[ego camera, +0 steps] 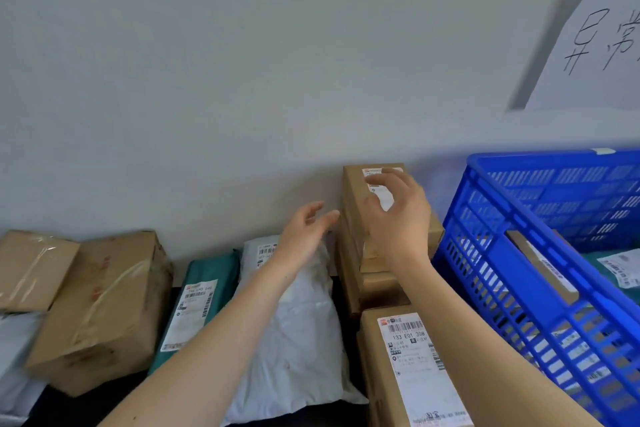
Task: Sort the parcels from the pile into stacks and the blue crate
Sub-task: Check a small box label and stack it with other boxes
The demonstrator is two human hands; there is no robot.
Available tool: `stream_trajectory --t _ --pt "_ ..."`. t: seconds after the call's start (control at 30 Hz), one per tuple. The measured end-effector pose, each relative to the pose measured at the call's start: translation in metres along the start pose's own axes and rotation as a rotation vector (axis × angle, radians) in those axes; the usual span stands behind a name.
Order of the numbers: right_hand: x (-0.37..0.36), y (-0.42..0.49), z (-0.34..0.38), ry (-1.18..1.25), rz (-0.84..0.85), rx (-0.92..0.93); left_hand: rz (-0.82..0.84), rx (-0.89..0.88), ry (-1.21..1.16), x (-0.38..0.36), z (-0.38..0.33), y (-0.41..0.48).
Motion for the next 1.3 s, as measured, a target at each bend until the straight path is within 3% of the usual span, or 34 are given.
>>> stream_trajectory --t 0.27,0.67,1.3 --pt "-0.086 -0.049 0.065 0.110 0.207 0.013 -0.045 -0.078 0.190 0.112 0.029 -0.028" --pt "-0.221 -0.141 0.129 0.183 0.517 -0.082 -0.163 -0.056 0.249 0.257 0.084 -0.071" --pt "-0.362 -0.237 0.218 0.168 0.773 -0.103 -0.431 -0.101 0.320 0.424 0.146 -0.128"
Point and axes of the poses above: each hand's wrist, its own y-axis towards the middle knuckle, its own x-axis out of the back of the hand, z = x × y, the point moved 9 cm from there along y, towards the middle knuckle, and after that the axes turned 2 degrees about x, right-handed, at the moved point
